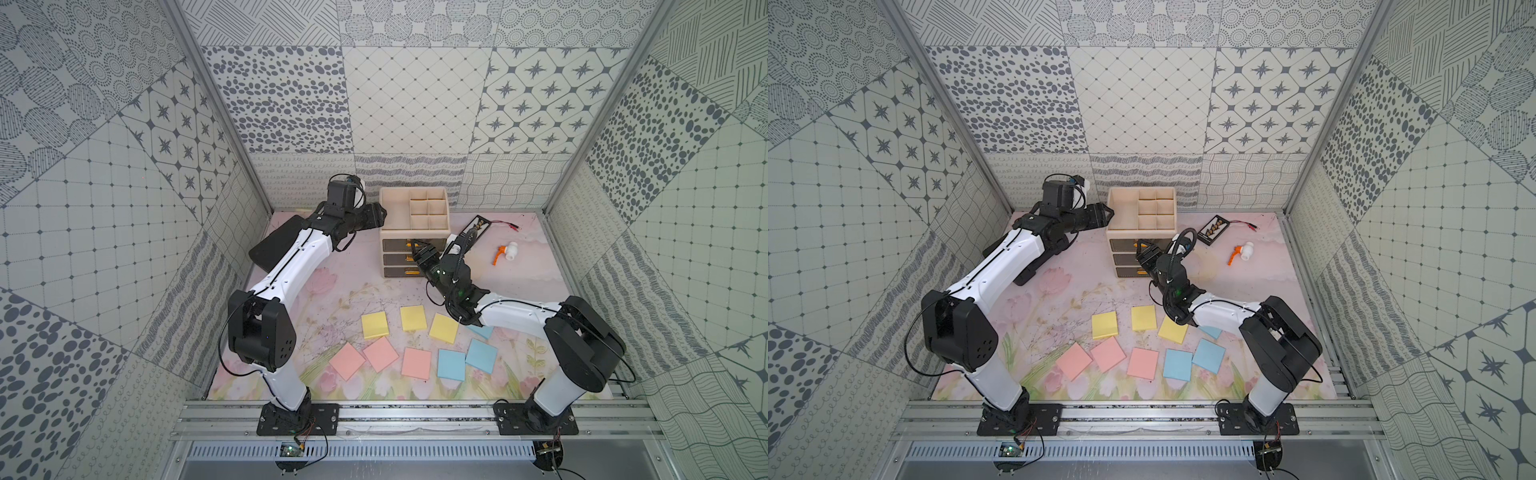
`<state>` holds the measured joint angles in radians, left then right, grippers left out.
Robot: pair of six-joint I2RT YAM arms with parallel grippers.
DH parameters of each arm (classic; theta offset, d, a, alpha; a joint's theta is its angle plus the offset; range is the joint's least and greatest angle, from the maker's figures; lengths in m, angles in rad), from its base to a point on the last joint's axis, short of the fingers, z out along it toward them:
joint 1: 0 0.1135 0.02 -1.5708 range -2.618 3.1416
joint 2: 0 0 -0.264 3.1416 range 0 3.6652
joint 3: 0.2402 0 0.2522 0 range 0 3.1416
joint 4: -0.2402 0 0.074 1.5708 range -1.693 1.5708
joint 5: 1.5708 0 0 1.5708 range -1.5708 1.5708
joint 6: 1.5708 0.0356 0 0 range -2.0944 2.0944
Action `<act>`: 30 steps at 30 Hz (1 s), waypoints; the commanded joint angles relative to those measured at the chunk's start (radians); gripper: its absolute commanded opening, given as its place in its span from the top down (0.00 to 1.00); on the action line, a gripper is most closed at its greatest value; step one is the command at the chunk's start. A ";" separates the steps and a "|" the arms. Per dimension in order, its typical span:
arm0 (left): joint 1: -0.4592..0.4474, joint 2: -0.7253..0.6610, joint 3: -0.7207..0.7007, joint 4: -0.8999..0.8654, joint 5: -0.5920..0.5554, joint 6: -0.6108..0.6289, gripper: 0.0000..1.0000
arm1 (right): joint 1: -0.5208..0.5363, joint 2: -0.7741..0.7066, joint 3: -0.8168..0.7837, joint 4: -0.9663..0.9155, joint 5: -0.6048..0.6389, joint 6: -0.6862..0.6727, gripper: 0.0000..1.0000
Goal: Please put the sticky notes in the drawer by color
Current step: Open the drawer in the storage box.
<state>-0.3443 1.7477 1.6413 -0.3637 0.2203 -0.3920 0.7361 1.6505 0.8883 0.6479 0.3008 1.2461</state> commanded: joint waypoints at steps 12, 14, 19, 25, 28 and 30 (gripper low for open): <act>-0.042 0.066 0.099 -0.053 0.042 0.114 0.65 | 0.003 0.068 0.029 0.119 0.031 0.070 0.46; -0.042 0.065 0.104 -0.061 0.047 0.118 0.67 | 0.003 0.072 0.031 0.125 0.044 0.067 0.47; -0.044 0.074 0.126 -0.077 0.074 0.128 0.71 | 0.004 0.069 0.040 0.127 0.062 0.036 0.50; -0.052 0.080 0.134 -0.107 0.096 0.139 0.72 | 0.003 0.063 0.044 0.126 0.095 0.036 0.53; -0.057 0.081 0.134 -0.112 0.100 0.148 0.72 | 0.003 0.067 0.051 0.132 0.101 0.039 0.53; -0.058 0.081 0.134 -0.116 0.104 0.151 0.72 | 0.003 0.075 0.057 0.134 0.104 0.041 0.54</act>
<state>-0.3843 1.8259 1.7615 -0.4526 0.2626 -0.2821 0.7403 1.7069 0.9058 0.7189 0.3779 1.2915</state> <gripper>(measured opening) 0.277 0.461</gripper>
